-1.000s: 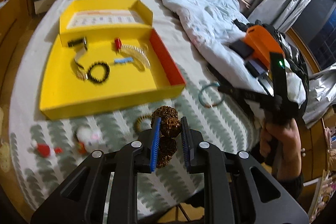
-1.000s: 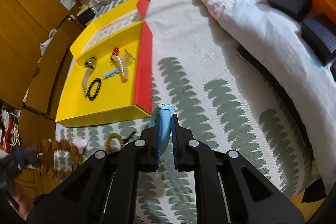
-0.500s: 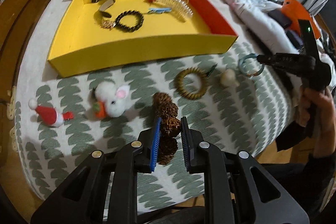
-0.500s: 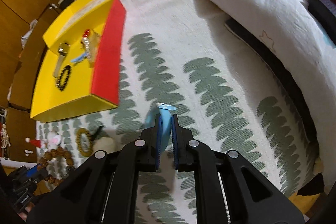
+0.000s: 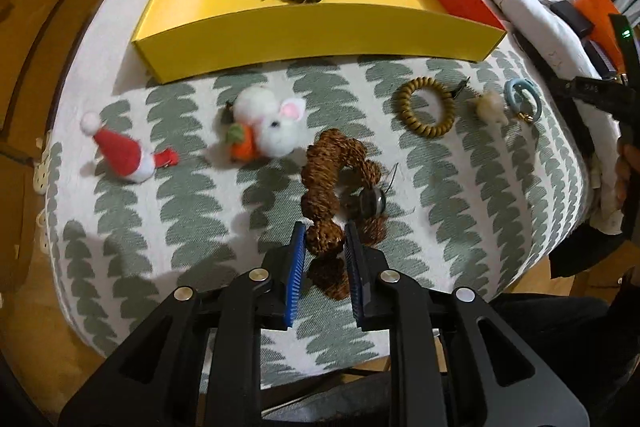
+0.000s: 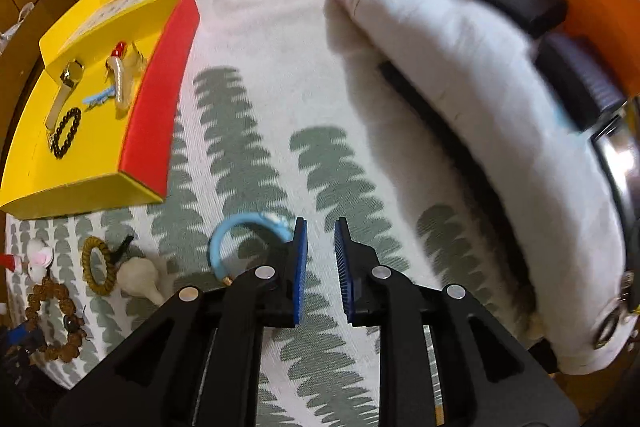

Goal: Organize jewelry
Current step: 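Lower the rudraksha bracelet onto the bedspread and open the left tool while the right tool lowers the blue bangle, then move both open tools into the box toward the watch and pearl clip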

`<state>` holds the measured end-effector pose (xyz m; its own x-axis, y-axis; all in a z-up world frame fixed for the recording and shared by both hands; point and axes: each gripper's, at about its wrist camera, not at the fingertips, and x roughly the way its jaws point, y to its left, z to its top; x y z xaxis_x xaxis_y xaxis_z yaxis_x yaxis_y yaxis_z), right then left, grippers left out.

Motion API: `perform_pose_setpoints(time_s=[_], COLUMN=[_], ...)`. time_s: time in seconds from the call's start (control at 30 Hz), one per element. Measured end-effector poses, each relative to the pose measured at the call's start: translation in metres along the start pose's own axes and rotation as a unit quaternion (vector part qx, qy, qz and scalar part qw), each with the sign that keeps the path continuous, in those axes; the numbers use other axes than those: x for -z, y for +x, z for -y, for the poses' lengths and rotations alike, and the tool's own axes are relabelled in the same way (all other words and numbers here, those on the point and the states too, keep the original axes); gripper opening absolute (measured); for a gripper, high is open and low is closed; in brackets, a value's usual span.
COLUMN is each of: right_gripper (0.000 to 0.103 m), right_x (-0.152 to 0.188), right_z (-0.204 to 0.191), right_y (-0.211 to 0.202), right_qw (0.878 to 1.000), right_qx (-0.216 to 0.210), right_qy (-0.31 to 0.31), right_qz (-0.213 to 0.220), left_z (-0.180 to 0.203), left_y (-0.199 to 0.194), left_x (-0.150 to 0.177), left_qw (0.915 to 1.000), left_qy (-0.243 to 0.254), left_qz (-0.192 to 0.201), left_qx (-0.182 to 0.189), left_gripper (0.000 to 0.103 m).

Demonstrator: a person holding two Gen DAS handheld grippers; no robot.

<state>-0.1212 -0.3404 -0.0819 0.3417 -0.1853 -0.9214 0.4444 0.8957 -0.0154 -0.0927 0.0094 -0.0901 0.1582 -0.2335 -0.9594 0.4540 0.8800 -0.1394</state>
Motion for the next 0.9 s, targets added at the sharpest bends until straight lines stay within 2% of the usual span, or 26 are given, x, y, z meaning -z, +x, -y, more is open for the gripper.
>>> perform_pose_setpoints(time_s=[0.1,0.2,0.3,0.37,0.43,0.47,0.5,0.53,0.63,0.7,0.77,0.83,0.9], right_gripper=[0.02,0.02,0.021,0.021,0.021,0.021,0.023,0.024,0.026,0.027,0.027,0.027,0.027], right_x=[-0.003,-0.008,-0.015,-0.02,-0.026,-0.029,-0.031,-0.034,-0.045,-0.051,-0.059,-0.065,-0.069], right_z=[-0.005,-0.018,-0.032,-0.043,-0.057,-0.064,-0.074,-0.082,-0.108,-0.123,-0.141,-0.154,-0.165], right_y=[-0.012,-0.025,-0.04,-0.051,-0.062,-0.065,-0.069,-0.069,-0.06,-0.051,-0.039,-0.032,-0.025], right_qw=[0.999,0.998,0.995,0.99,0.985,0.983,0.978,0.975,0.973,0.972,0.974,0.971,0.972], right_qx=[-0.016,-0.032,-0.049,-0.077,-0.094,-0.103,-0.126,-0.142,-0.164,-0.178,-0.174,-0.186,-0.181], right_qy=[0.0,-0.006,-0.009,-0.015,-0.027,-0.035,-0.05,-0.059,-0.078,-0.085,-0.096,-0.103,-0.113], right_qz=[0.028,0.053,0.081,0.114,0.141,0.15,0.16,0.16,0.14,0.128,0.107,0.105,0.1], left_z=[-0.001,-0.002,-0.007,-0.012,-0.016,-0.019,-0.022,-0.025,-0.03,-0.033,-0.036,-0.042,-0.051], left_y=[-0.004,-0.008,-0.014,-0.022,-0.031,-0.037,-0.041,-0.045,-0.052,-0.049,-0.039,-0.029,-0.016], left_x=[0.004,0.008,0.006,0.0,-0.011,-0.018,-0.024,-0.032,-0.061,-0.083,-0.108,-0.126,-0.146], left_qw=[1.0,0.9998,0.9997,0.9992,0.9987,0.9982,0.9977,0.997,0.9952,0.9951,0.995,0.9949,0.9937], left_qy=[0.001,-0.001,-0.01,-0.014,-0.02,-0.024,-0.028,-0.032,-0.042,-0.051,-0.061,-0.071,-0.089], left_qz=[0.004,0.005,0.014,0.029,0.046,0.055,0.061,0.07,0.088,0.085,0.078,0.072,0.064], left_qx=[0.006,0.018,0.02,0.025,0.006,0.003,0.004,0.006,-0.008,-0.005,-0.01,-0.012,-0.023], left_gripper=[0.031,0.044,0.047,0.047,0.047,0.049,0.056,0.06,0.062,0.063,0.063,0.063,0.063])
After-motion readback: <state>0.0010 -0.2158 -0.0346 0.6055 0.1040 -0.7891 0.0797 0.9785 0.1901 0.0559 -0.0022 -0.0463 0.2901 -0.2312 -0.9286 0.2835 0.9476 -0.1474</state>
